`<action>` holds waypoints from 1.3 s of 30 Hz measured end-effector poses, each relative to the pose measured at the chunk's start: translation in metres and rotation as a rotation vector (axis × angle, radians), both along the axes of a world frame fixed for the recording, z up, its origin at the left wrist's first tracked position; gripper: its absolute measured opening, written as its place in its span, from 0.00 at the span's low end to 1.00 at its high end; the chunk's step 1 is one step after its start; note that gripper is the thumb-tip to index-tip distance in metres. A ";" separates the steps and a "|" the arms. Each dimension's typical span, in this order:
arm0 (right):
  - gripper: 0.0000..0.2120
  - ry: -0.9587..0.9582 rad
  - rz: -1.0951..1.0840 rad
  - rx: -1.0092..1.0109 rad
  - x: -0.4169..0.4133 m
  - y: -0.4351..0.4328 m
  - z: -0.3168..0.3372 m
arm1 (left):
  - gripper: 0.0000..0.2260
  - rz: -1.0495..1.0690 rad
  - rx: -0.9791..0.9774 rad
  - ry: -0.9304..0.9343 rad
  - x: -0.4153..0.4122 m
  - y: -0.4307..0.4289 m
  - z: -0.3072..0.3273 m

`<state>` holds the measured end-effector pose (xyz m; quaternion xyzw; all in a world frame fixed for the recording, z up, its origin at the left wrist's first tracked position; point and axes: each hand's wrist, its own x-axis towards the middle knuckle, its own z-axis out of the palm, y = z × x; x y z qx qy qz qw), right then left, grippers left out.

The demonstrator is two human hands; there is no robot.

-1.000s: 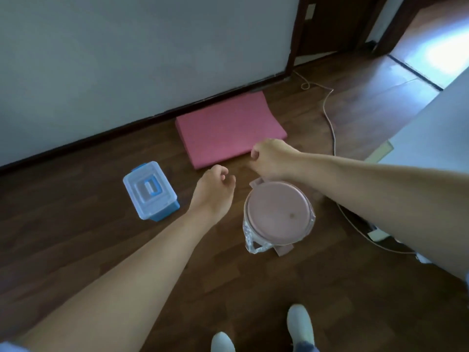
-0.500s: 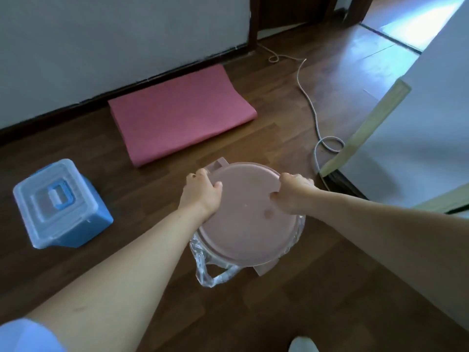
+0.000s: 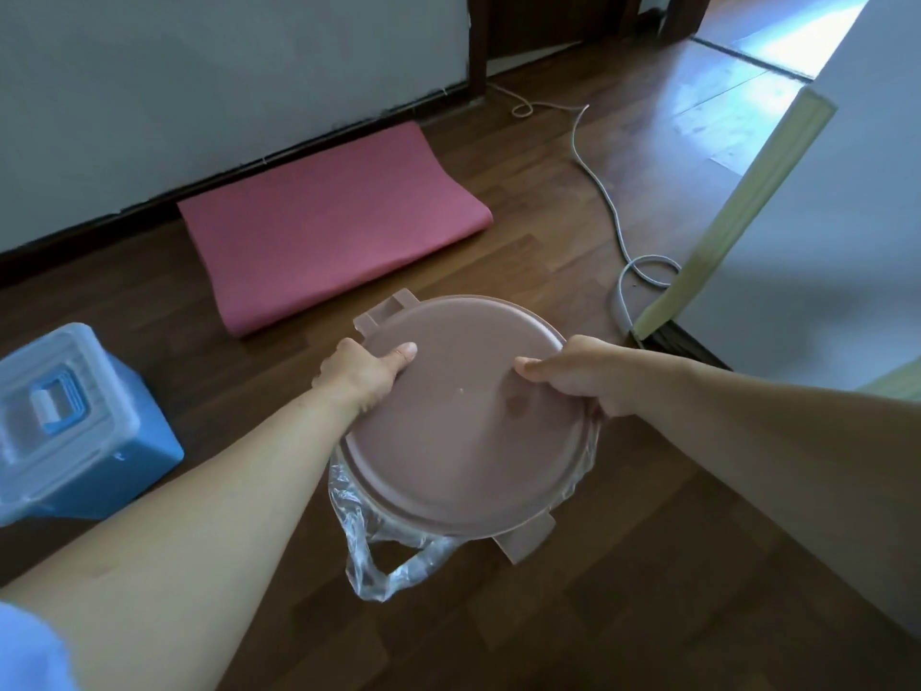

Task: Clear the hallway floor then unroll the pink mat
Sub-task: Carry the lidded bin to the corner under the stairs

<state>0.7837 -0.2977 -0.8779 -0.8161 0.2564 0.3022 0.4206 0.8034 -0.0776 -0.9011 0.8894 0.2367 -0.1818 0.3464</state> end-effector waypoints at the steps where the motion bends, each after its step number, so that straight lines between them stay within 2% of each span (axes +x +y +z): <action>1: 0.29 -0.019 -0.002 -0.001 0.004 0.004 0.008 | 0.40 0.013 -0.005 -0.009 0.002 0.004 0.007; 5: 0.28 -0.059 0.041 0.003 0.016 0.020 0.056 | 0.40 0.049 -0.004 -0.040 0.006 0.019 0.048; 8: 0.28 -0.087 0.096 -0.006 0.022 0.034 0.111 | 0.41 0.091 0.025 -0.054 0.002 0.032 0.102; 13: 0.32 -0.111 0.217 -0.024 0.027 0.067 0.231 | 0.41 0.213 0.089 -0.040 -0.019 0.057 0.224; 20: 0.38 -0.073 0.499 -0.129 0.018 0.120 0.417 | 0.38 0.424 0.132 -0.038 -0.070 0.089 0.410; 26: 0.35 -0.133 0.822 -0.202 -0.021 0.162 0.556 | 0.39 0.672 0.081 -0.067 -0.150 0.110 0.533; 33: 0.24 -0.278 1.201 -0.205 -0.094 0.207 0.647 | 0.38 1.065 0.000 -0.129 -0.260 0.115 0.610; 37: 0.26 -0.381 1.432 -0.200 -0.161 0.236 0.677 | 0.39 1.307 0.063 -0.127 -0.349 0.114 0.635; 39: 0.30 -0.363 1.463 -0.126 -0.195 0.248 0.681 | 0.39 1.394 0.100 -0.135 -0.393 0.108 0.642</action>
